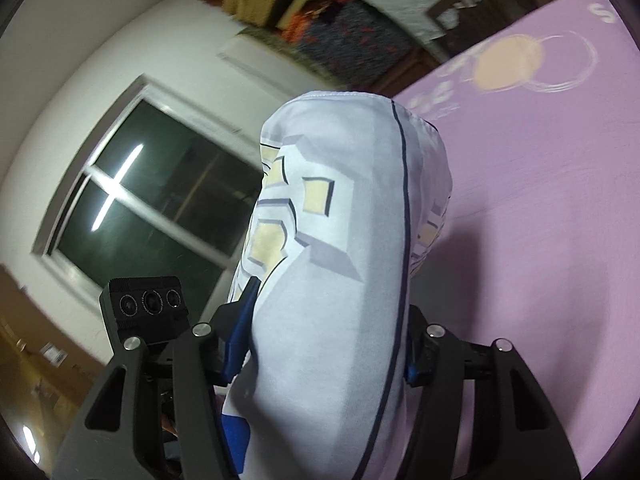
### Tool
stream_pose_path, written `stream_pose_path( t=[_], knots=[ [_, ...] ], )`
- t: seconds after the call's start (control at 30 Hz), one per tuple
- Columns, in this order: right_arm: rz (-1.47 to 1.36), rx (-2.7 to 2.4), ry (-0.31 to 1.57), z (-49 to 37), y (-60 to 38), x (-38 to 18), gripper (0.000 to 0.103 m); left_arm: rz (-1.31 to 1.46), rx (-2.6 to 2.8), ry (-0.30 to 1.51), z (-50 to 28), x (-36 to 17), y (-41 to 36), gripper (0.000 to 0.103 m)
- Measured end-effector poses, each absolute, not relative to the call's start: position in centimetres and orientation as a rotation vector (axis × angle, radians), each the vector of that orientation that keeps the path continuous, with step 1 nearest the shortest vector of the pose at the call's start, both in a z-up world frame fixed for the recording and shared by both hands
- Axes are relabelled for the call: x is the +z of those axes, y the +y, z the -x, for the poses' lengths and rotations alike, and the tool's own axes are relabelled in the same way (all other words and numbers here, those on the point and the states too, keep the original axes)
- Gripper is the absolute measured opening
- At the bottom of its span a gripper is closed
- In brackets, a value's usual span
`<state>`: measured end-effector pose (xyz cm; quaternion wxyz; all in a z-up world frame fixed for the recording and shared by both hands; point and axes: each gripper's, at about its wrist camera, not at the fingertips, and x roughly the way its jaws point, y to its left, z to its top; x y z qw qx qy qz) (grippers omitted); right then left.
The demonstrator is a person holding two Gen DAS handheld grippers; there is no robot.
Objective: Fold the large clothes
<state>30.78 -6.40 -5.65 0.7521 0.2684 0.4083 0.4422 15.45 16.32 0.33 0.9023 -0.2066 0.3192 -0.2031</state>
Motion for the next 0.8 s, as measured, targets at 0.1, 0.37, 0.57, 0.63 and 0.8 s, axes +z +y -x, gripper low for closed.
stream_pose_path(
  t=[0.1,0.37,0.57,0.63,0.8],
  knots=[
    [-0.569,1.046,0.899,-28.0,-3.7,-4.3,0.057,0.391,-0.35,0.642,-11.0,2.1,17.6,0.05],
    [-0.465,1.148,0.971,-22.5,3.6,-4.5,0.057,0.446,-0.236,0.635,-4.8,0.5,22.9,0.049],
    [-0.419,1.142,1.062,-22.0,7.4,-8.1,0.057,0.523,-0.229,0.662,-4.4,-3.4,26.2,0.049],
    [-0.416,1.131,1.087,-22.3,7.9,-9.3,0.057,0.536,-0.232,0.667,-5.0,-3.8,26.7,0.049],
    [-0.41,1.106,1.119,-23.4,8.9,-11.3,0.056,0.563,-0.228,0.695,-5.8,-5.9,27.6,0.051]
  ],
)
